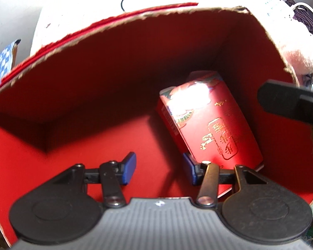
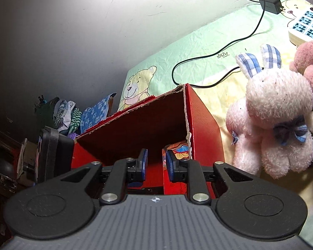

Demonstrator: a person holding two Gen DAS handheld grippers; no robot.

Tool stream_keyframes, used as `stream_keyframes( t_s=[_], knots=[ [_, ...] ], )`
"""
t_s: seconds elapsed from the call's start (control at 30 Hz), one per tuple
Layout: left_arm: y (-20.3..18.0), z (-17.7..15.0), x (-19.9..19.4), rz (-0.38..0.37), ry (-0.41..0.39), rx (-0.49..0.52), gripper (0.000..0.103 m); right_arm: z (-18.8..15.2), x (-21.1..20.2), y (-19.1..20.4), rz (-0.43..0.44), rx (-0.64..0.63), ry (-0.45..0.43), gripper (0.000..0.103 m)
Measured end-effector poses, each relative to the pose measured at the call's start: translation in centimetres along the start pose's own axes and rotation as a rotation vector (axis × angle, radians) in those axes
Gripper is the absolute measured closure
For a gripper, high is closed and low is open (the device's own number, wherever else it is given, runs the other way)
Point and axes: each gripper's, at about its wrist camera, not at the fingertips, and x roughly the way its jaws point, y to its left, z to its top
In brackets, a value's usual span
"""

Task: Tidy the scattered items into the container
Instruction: 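Lower the gift box into the cardboard box and open the right gripper, then withdraw the open right gripper up out of the cardboard box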

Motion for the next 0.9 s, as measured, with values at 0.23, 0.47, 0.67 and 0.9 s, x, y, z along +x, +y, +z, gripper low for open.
stream_keyframes(
  t_s=[0.23,0.47,0.67,0.9],
  knots=[
    [0.1,0.7,0.1,0.022,-0.011,0.002,0.054,0.0,-0.1,-0.2,-0.006,-0.002,-0.002,0.081],
    [0.8,0.1,-0.1,0.027,-0.018,-0.019,0.046,-0.3,0.4,0.6,-0.039,-0.058,0.008,0.08],
    [2.1,-0.6,-1.1,0.052,-0.053,-0.074,0.04,-0.5,0.8,1.4,-0.088,-0.105,0.003,0.08],
    [2.4,-2.3,-2.4,0.128,-0.11,-0.111,0.039,-1.3,1.6,3.0,-0.127,-0.161,0.014,0.076]
  ],
)
